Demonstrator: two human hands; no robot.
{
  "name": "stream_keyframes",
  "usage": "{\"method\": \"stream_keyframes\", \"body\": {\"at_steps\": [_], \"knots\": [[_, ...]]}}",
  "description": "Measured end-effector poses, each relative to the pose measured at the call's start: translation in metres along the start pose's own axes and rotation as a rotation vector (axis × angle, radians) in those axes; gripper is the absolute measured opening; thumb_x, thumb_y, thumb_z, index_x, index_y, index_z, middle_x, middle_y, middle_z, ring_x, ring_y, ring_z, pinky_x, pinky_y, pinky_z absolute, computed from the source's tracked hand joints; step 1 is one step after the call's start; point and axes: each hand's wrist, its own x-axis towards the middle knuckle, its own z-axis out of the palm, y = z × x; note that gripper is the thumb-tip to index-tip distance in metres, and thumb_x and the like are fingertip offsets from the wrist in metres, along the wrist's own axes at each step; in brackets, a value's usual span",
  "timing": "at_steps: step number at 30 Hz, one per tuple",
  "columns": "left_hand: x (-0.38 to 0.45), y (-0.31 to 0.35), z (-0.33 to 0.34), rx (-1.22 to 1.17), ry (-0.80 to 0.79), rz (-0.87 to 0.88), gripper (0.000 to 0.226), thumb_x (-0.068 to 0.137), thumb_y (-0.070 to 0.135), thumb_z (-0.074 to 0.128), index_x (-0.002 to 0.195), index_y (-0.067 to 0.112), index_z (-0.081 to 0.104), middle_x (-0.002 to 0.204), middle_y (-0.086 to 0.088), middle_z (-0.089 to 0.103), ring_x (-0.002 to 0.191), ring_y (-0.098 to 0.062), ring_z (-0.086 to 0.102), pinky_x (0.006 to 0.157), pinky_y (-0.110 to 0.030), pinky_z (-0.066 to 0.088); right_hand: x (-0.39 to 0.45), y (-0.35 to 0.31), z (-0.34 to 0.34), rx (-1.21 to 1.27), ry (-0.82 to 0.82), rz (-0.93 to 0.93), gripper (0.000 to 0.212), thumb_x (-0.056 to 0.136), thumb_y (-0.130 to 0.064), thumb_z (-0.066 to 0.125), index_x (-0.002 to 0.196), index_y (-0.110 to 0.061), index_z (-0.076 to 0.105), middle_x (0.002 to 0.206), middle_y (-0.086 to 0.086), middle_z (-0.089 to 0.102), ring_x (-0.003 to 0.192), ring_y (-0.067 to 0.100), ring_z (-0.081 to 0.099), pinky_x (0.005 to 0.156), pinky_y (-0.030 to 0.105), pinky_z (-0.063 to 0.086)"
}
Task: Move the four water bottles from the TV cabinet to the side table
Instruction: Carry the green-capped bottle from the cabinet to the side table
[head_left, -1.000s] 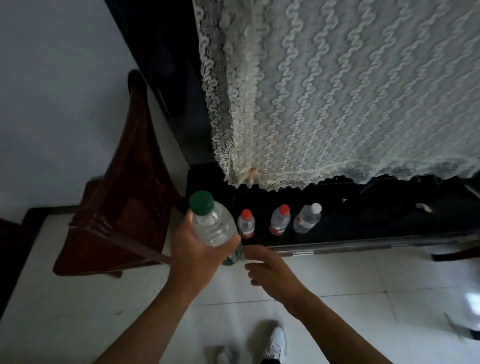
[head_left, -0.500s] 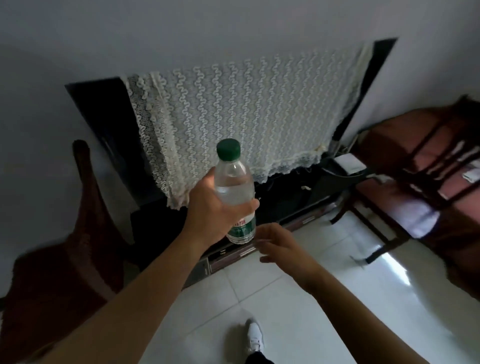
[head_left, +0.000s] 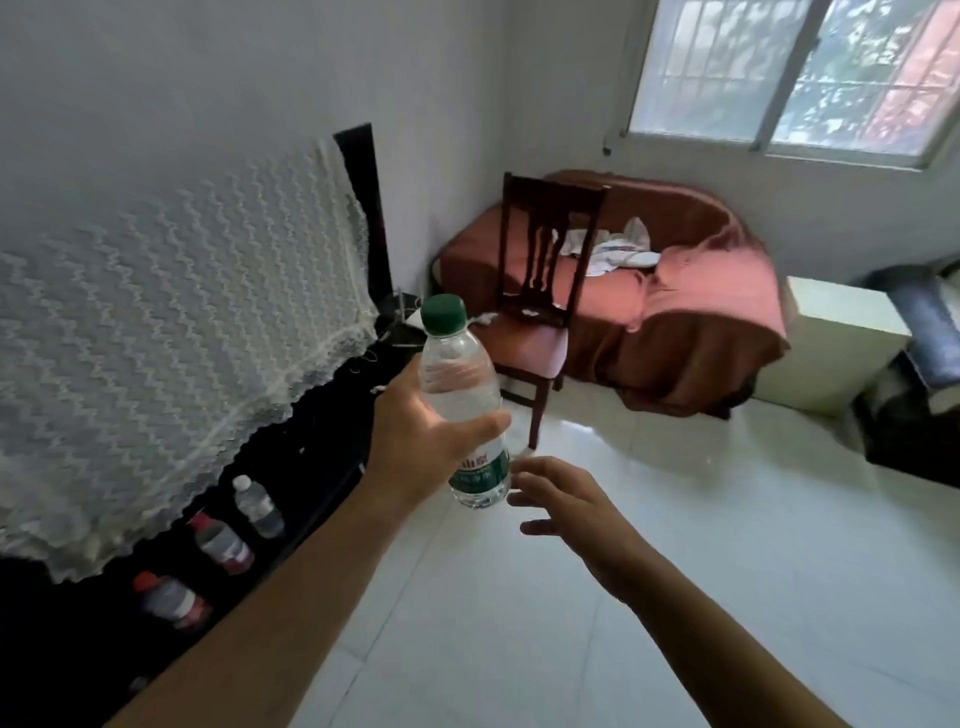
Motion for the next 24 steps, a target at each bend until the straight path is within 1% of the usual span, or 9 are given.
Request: {"method": "stream_keyframes", "body": {"at_steps": [2, 4, 7, 11, 13, 16, 18, 22, 24], "knots": [[0.000, 0.014, 0.049, 0.001, -0.088, 0.034, 0.044, 0.062, 0.024, 0.088, 0.100, 0.024, 0.066, 0.090, 0.001, 0.073, 0.085, -0.015, 0.072, 0.082, -0.043, 0.061, -0.018, 0.013, -0.043, 0.053, 0.065, -0.003, 0.030, 0.103, -0.036, 0.046, 0.122, -0.023, 0.063, 0.119, -0.003, 0.070, 0.111, 0.012, 0.065, 0.095, 0.039, 0.057], [-0.001, 0.028, 0.101, 0.014, -0.178, 0.065, 0.044, 0.064, 0.029, 0.087, 0.101, 0.022, 0.065, 0.090, 0.000, 0.073, 0.085, -0.016, 0.073, 0.080, -0.044, 0.061, -0.035, 0.028, -0.090, 0.109, 0.126, 0.002, 0.036, 0.102, -0.044, 0.042, 0.121, -0.022, 0.065, 0.118, -0.002, 0.070, 0.111, 0.013, 0.066, 0.095, 0.040, 0.057], [-0.004, 0.049, 0.182, 0.036, -0.278, 0.098, 0.048, 0.065, 0.035, 0.085, 0.105, 0.019, 0.065, 0.093, 0.000, 0.074, 0.087, -0.014, 0.073, 0.080, -0.042, 0.062, -0.061, 0.052, -0.166, 0.184, 0.217, 0.043, 0.045, 0.101, -0.050, 0.038, 0.120, -0.020, 0.065, 0.117, 0.000, 0.070, 0.111, 0.016, 0.066, 0.095, 0.042, 0.057], [-0.010, 0.078, 0.286, 0.017, -0.363, 0.120, 0.046, 0.063, 0.034, 0.085, 0.102, 0.017, 0.067, 0.091, 0.000, 0.075, 0.086, -0.013, 0.073, 0.080, -0.042, 0.062, -0.098, 0.077, -0.264, 0.223, 0.336, 0.056, 0.049, 0.102, -0.051, 0.033, 0.122, -0.019, 0.063, 0.118, 0.002, 0.070, 0.110, 0.017, 0.067, 0.096, 0.042, 0.056], [-0.012, 0.090, 0.332, 0.000, -0.400, 0.115, 0.045, 0.063, 0.031, 0.087, 0.102, 0.017, 0.068, 0.092, -0.001, 0.075, 0.086, -0.015, 0.074, 0.081, -0.045, 0.061, -0.114, 0.084, -0.306, 0.228, 0.403, 0.094, 0.049, 0.103, -0.050, 0.031, 0.123, -0.018, 0.062, 0.119, 0.004, 0.069, 0.111, 0.018, 0.066, 0.097, 0.043, 0.055], [-0.008, 0.108, 0.401, -0.017, -0.470, 0.140, 0.046, 0.065, 0.027, 0.089, 0.103, 0.016, 0.067, 0.092, -0.001, 0.075, 0.087, -0.015, 0.074, 0.081, -0.045, 0.061, -0.133, 0.096, -0.363, 0.253, 0.491, 0.097, 0.049, 0.103, -0.049, 0.030, 0.125, -0.018, 0.061, 0.120, 0.004, 0.068, 0.111, 0.018, 0.065, 0.098, 0.044, 0.055], [-0.005, 0.118, 0.434, -0.027, -0.517, 0.153, 0.046, 0.066, 0.026, 0.089, 0.105, 0.015, 0.066, 0.094, 0.000, 0.075, 0.088, -0.013, 0.073, 0.082, -0.043, 0.062, -0.138, 0.100, -0.387, 0.264, 0.527, 0.108, 0.049, 0.104, -0.048, 0.030, 0.126, -0.018, 0.061, 0.120, 0.004, 0.067, 0.112, 0.018, 0.065, 0.098, 0.043, 0.055], [0.014, 0.126, 0.513, -0.047, -0.626, 0.186, 0.054, 0.065, 0.032, 0.088, 0.111, 0.019, 0.063, 0.100, 0.001, 0.073, 0.095, -0.015, 0.071, 0.085, -0.044, 0.061, -0.139, 0.112, -0.444, 0.320, 0.640, 0.089, 0.047, 0.103, -0.051, 0.030, 0.119, -0.022, 0.063, 0.117, 0.003, 0.069, 0.110, 0.018, 0.067, 0.097, 0.043, 0.056], [0.029, 0.127, 0.551, -0.070, -0.670, 0.203, 0.055, 0.065, 0.031, 0.089, 0.112, 0.020, 0.063, 0.102, 0.002, 0.073, 0.097, -0.014, 0.071, 0.086, -0.044, 0.060, -0.133, 0.117, -0.474, 0.327, 0.693, 0.095, 0.047, 0.103, -0.051, 0.030, 0.119, -0.022, 0.063, 0.117, 0.003, 0.069, 0.109, 0.017, 0.067, 0.096, 0.043, 0.056]]}}
